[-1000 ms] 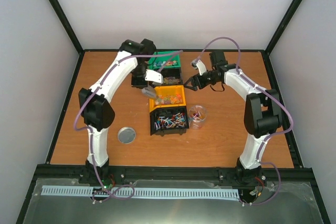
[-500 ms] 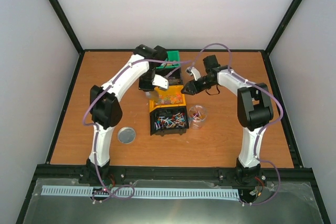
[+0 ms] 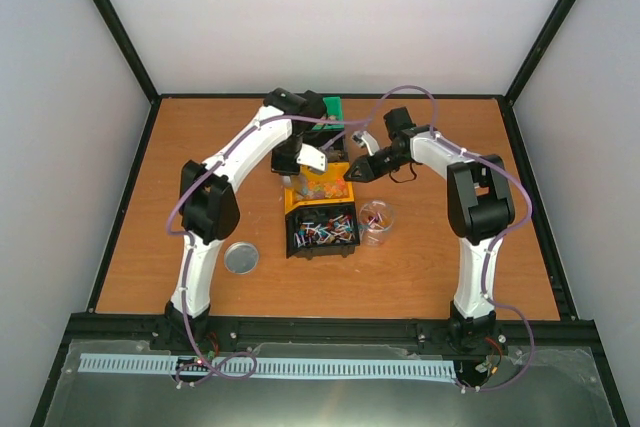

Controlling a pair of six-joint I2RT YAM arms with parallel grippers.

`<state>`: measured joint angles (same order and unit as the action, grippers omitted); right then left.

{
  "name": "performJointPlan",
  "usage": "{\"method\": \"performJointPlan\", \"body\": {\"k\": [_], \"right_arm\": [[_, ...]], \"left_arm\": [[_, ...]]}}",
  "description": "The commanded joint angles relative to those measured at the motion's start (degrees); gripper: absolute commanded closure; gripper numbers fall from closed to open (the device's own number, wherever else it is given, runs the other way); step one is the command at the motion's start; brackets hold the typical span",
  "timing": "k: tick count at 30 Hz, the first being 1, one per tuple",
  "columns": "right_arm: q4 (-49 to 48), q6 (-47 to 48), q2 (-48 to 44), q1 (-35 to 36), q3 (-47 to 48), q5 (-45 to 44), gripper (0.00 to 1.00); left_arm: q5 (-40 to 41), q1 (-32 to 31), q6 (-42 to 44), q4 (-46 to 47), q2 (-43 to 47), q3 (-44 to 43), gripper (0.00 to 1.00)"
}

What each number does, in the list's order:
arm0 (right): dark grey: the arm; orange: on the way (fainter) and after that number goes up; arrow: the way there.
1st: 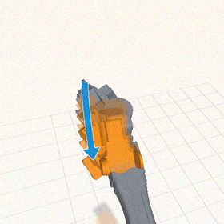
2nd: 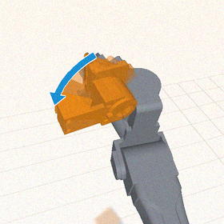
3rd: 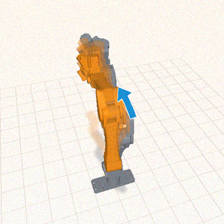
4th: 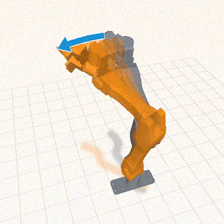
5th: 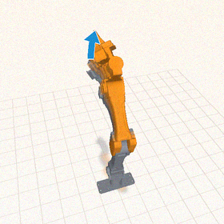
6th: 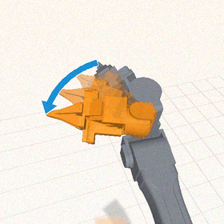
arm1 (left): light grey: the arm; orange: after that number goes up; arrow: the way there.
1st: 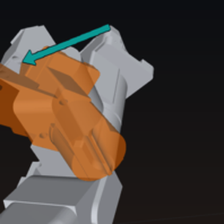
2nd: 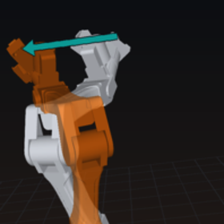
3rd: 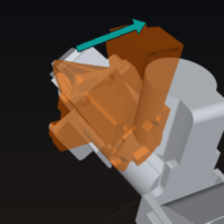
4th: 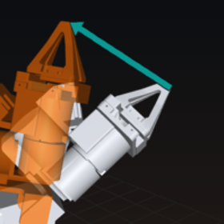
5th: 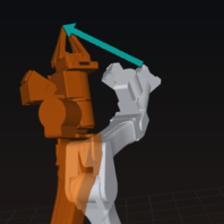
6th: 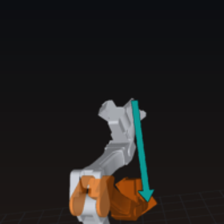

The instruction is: Pack the candies

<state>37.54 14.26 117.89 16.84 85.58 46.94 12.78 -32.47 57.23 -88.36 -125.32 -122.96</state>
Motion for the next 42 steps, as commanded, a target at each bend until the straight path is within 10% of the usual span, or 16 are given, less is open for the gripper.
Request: {"method": "performJointPlan", "body": {"k": [1,18,42], "right_arm": [[1.44,1.15,1.98,0.55,1.3,0.82,0.69],[0.93,-1.46,3.59,0.55,0.27,1.27,0.97],[2.58,0.82,3.4,0.79,0.27,0.65,0.97]], "left_arm": [[-7.73,0.41,-0.28,-0.76,-2.37,1.66,0.99],[-32.91,7.6,-0.37,20.45,-0.2,18.72,0.99],[-56.41,15.66,-6.03,42.37,9.32,35.07,0.99]]}}
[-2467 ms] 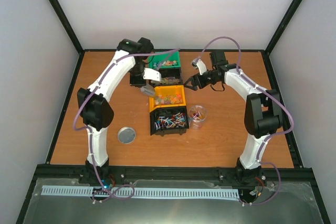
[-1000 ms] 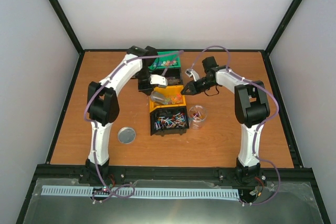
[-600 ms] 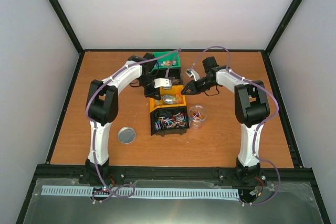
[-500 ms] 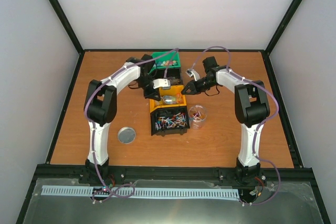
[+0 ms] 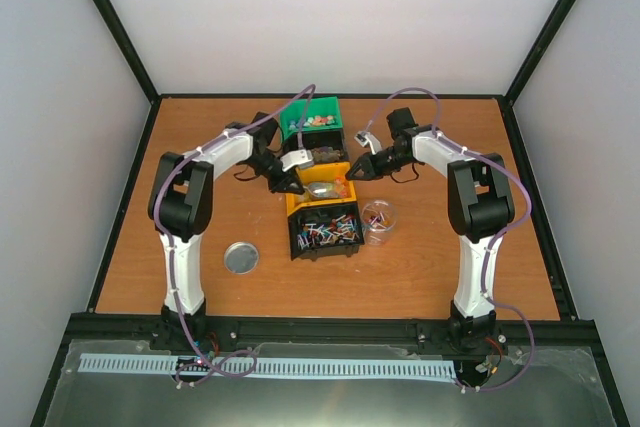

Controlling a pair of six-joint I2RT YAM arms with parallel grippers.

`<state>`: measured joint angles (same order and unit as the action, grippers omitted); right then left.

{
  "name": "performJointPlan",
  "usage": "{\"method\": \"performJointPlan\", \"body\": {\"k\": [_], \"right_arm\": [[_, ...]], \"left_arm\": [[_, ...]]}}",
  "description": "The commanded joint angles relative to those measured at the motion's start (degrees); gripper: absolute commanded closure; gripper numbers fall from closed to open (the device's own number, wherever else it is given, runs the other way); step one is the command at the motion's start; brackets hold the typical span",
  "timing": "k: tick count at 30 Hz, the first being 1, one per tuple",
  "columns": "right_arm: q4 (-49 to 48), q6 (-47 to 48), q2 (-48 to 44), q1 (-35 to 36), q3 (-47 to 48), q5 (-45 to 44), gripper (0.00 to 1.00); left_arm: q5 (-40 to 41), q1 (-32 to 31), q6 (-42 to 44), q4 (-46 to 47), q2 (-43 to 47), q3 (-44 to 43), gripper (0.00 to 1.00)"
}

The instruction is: Pack the candies

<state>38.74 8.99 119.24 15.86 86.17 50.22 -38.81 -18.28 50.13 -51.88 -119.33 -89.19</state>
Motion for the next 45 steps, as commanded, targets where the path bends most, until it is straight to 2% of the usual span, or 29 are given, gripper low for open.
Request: {"method": "performJointPlan", "body": {"k": [1,13,18,24,38,45], "right_arm": [[1.61,6.35,2.05,1.65,-0.24,-2.5,0.96],[3.82,8.37,0.25,0.89,0.32,-2.18,0.85],[4.53,9.59,-0.94,0.27,0.16,-1.1,0.76],[5.29,11.07,-2.83,-0.22,-0.1,0.29,0.6],[3.16,10.15,-7.75,-1.79,-0.51,0.2,0.36],[0.83,8.18,-10.77,-5.35,-1.61,0.97,0.24]], "left_arm": [[-5.0,1.85,1.63,5.86,3.72,1.73,0.99],[-8.04,8.17,12.05,-1.99,6.89,4.74,0.99],[-9.99,9.43,13.26,0.8,9.91,9.34,0.99],[-11.89,9.93,11.84,6.15,14.02,14.29,0.99],[-17.03,9.93,5.75,11.23,20.41,13.06,0.99],[-16.94,7.71,10.69,4.41,22.06,9.06,0.99]]}}
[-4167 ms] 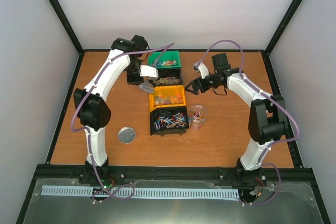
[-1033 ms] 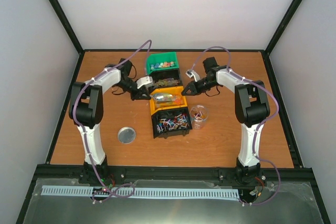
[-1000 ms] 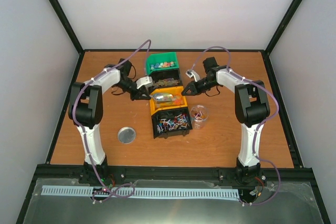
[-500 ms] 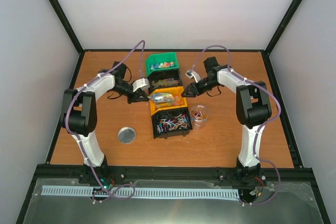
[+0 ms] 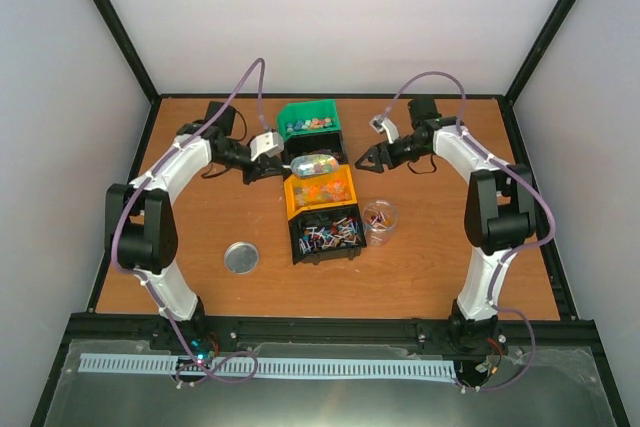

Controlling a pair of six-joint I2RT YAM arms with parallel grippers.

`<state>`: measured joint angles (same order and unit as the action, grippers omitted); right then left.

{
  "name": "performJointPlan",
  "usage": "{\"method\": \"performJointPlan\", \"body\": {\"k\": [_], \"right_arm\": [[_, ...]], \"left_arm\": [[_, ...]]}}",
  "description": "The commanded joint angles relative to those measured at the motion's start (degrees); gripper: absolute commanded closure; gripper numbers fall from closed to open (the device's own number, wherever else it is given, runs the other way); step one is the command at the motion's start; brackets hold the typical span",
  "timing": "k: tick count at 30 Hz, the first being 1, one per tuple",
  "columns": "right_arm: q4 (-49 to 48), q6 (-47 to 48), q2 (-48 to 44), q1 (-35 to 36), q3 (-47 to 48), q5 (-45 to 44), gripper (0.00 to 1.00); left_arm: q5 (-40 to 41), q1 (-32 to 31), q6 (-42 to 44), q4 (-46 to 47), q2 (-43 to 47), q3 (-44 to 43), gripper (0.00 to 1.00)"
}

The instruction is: Pack the candies

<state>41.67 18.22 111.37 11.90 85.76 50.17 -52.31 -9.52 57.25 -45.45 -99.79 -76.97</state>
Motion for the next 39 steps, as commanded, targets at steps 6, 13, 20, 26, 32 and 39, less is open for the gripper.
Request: {"method": "performJointPlan", "body": {"k": [6,13,20,26,32,39], "right_arm": [[-3.02,-1.73,-4.42,-3.2,-2.35,0.54,0.21],[-4.18,-1.51,-6.56,-4.67,-5.4,-0.09,0.16],[-6.41,-1.96,-8.42,-5.6,-8.44,-0.84,0.07],[-7.57,-1.96,-8.86,-6.94,-10.09,-0.81,0.04],[-10.01,-2.84,-9.5,-8.85,-11.67,-0.22,0.03],[-11.14,-2.79,-9.42,-10.19,-13.18,1.64,0.02]], "left_arm": [[-1.43,-5.45,7.37,-6.72,2.75,-5.37,0.99],[2.73,-10.79,7.89,-10.64,1.91,-7.37,0.99],[6.46,-14.95,7.0,-14.15,0.64,-10.44,0.99],[12.86,-19.15,4.82,-18.26,-2.43,-15.97,0.99],[18.37,-23.21,2.44,-22.5,-5.69,-20.27,0.99],[25.2,-26.51,-0.89,-25.6,-10.02,-25.81,0.99]]}}
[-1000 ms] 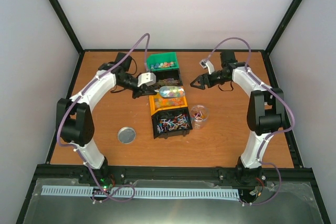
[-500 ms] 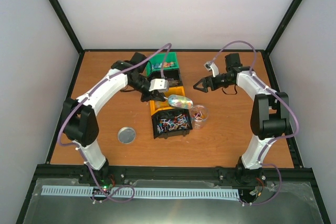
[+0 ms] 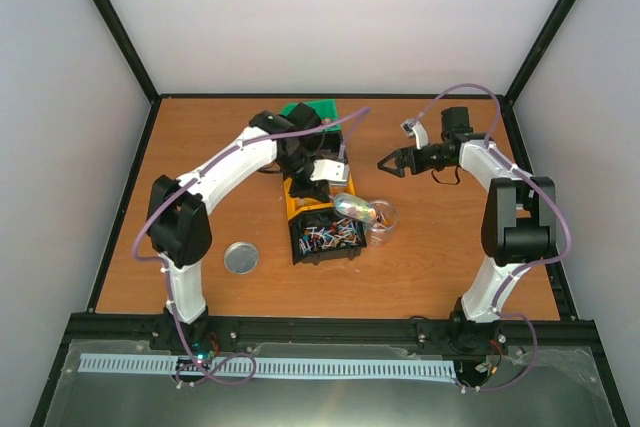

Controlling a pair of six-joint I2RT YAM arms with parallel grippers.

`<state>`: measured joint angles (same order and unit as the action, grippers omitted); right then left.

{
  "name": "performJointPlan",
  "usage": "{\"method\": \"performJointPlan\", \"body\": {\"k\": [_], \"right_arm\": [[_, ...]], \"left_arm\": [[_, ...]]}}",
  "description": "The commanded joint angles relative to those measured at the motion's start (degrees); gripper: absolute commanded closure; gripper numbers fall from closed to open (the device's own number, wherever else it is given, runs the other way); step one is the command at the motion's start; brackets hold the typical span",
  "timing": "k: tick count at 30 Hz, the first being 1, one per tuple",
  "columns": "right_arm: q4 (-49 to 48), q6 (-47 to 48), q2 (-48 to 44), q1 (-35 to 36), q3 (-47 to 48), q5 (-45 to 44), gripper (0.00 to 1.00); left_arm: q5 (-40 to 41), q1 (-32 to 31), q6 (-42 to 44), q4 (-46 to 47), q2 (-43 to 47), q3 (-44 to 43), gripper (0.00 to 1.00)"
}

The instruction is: Pack the candies

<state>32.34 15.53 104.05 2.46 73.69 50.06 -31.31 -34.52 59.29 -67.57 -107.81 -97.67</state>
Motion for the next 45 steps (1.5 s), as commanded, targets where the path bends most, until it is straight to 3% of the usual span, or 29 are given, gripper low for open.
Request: {"method": "performJointPlan", "body": {"k": [1,26,39,45], "right_arm": [[-1.85,-0.07,-2.0,-0.9,-1.25,1.98,0.01],[-2.99,-0.75,0.82,-3.25,-1.97,5.14,0.01],[-4.15,-4.99,3.32,-2.43,0.45,4.95,0.04],[-6.28,-8.8,5.65,0.68,3.33,3.49,0.06]], "left_arm": [[4.65,-1.81,-3.21,-4.47,-2.81,-6.21,0.99],[17.07,-7.93,-5.91,-17.15,-9.87,-25.96,0.99],[20.92,-8.82,-3.85,-17.06,-8.72,-27.56,0.99],[17.69,-5.67,-4.18,-16.11,-6.72,-27.24,0.99]]}}
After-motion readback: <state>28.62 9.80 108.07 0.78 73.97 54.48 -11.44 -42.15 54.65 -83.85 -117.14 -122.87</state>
